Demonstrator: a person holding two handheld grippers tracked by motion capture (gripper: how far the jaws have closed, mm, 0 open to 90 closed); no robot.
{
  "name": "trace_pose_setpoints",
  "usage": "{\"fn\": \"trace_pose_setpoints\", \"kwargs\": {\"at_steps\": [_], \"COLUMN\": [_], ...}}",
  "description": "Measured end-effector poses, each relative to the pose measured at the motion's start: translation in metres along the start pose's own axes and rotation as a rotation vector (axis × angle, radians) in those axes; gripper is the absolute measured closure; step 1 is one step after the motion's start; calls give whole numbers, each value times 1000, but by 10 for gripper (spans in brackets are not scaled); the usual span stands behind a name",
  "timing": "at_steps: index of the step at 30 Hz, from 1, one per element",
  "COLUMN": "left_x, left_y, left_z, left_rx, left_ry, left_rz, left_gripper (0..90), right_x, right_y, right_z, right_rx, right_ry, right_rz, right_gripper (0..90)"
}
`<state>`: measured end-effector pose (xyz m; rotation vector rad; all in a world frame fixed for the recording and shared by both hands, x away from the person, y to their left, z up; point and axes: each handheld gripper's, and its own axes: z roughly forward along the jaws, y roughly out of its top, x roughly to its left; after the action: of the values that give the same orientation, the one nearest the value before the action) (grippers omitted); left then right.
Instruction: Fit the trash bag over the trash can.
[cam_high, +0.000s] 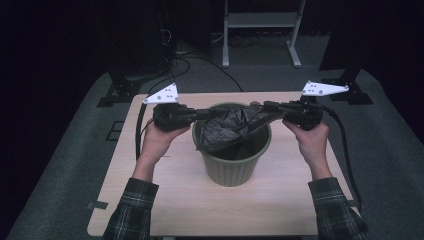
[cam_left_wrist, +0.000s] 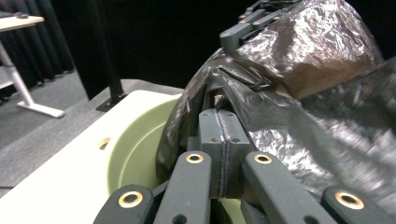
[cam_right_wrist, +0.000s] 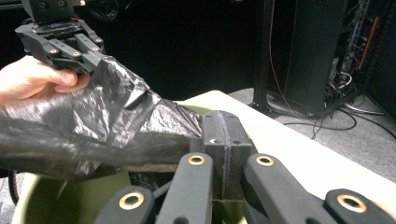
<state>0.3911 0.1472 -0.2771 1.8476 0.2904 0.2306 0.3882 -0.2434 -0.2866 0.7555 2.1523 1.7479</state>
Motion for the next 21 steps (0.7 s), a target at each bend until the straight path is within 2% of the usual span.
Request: {"fn": "trace_pose_setpoints", "kwargs": {"at_steps": [6,11,14,17,21], "left_x": [5,11,14,17,21], "left_y": [-8,-18,-21,-26,-32], "left_z": [-12,-22,-26,-32,-36], "left_rx": [-2,-19,-8,-19,-31], "left_ry": [37,61,74,101,103], "left_rz": [-12,-42,-49,-65,-83], "left_gripper": [896,896,896,895,896], "right_x": [-5,-11,-16,-19,-27], "right_y": [-8,-16,-21,-26,-30], "right_z": [-6,-13,-17,-23,-30], "right_rx": [5,3,-1,4,-9], "right_ry": [-21,-47,-58,-89,-99], "right_rz": [11,29,44,46,72], "right_gripper": [900,900,900,900,900]}}
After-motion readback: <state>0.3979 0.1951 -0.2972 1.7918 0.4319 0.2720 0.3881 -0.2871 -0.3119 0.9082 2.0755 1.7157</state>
